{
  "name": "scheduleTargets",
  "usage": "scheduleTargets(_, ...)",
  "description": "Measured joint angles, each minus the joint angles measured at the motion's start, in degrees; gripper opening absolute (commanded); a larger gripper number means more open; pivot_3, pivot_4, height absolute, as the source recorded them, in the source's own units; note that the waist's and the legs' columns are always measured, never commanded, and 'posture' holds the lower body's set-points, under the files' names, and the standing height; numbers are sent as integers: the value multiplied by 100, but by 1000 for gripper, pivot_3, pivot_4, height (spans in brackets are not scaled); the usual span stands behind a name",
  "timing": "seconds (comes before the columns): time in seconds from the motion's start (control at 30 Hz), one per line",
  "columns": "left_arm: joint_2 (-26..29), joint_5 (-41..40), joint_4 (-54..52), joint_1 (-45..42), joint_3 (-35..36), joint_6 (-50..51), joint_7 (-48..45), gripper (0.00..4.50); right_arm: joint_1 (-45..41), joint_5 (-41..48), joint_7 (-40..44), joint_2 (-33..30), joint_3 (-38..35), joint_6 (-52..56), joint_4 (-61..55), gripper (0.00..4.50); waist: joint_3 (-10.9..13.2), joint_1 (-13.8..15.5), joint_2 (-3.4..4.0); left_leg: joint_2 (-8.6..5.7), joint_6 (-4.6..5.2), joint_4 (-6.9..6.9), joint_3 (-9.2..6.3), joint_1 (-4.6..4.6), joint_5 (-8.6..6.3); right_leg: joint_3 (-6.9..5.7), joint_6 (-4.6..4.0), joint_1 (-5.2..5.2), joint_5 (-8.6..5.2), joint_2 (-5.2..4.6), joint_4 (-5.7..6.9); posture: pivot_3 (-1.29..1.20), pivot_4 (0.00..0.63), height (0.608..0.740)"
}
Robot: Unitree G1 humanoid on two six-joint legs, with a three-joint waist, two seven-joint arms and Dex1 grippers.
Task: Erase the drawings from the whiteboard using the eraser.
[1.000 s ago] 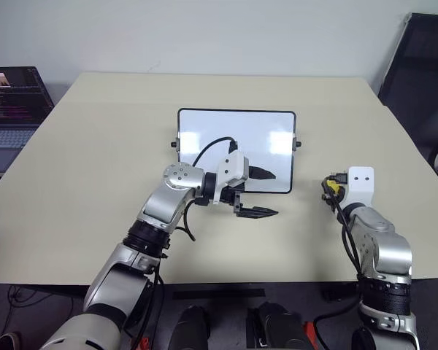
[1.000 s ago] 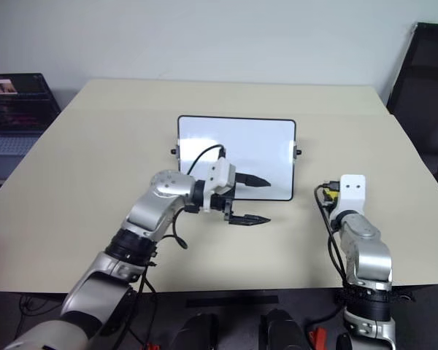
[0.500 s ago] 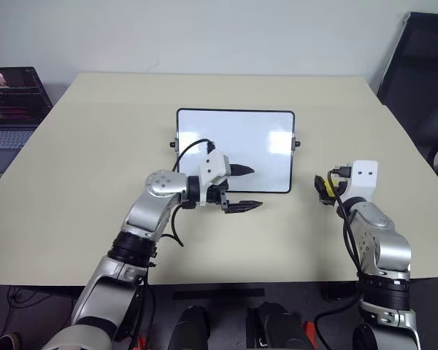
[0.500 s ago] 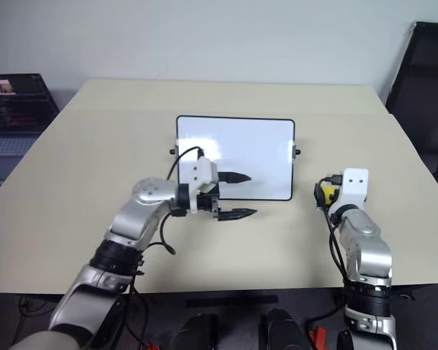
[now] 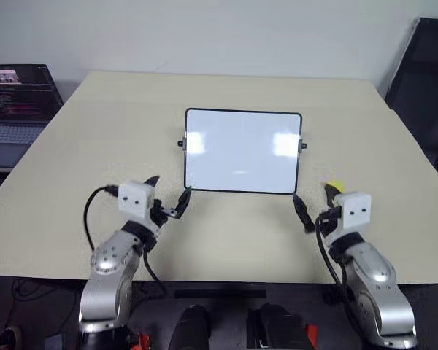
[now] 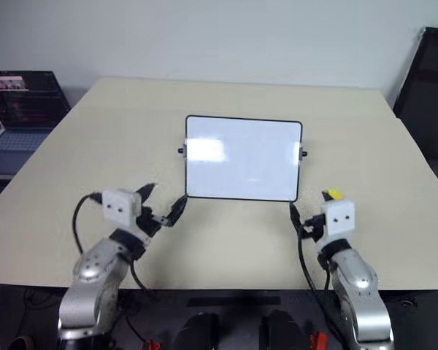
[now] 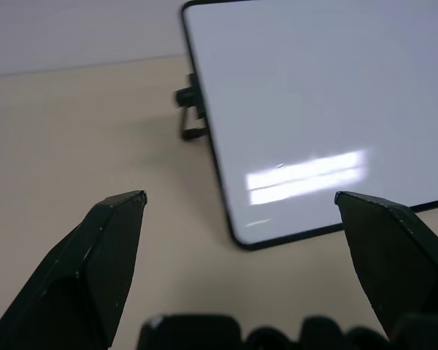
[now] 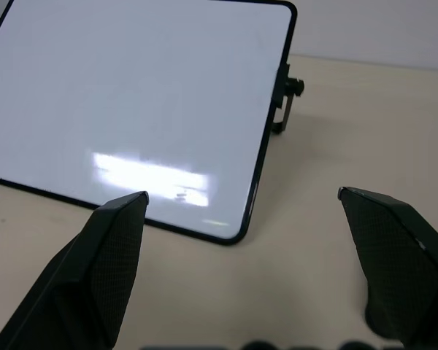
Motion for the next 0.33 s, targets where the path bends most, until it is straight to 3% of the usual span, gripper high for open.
scheduleTargets(0.17,-108,282,-214,387,57,-84,531,4500,472,88,-4,98,-124,-528,188,4459,-1,-10,0,4,-1,-3,7,67,-2,6,-46,65,-27,-2,-11,0,150,740)
scheduleTargets(0.33,36,293,-157,487,163,-110,556,4500,665,131,-31,135,-98,-553,143,4459,-1,-11,1,7,-1,-9,2,69,-2,1,-54,66,-32,-2,-10,0,150,740)
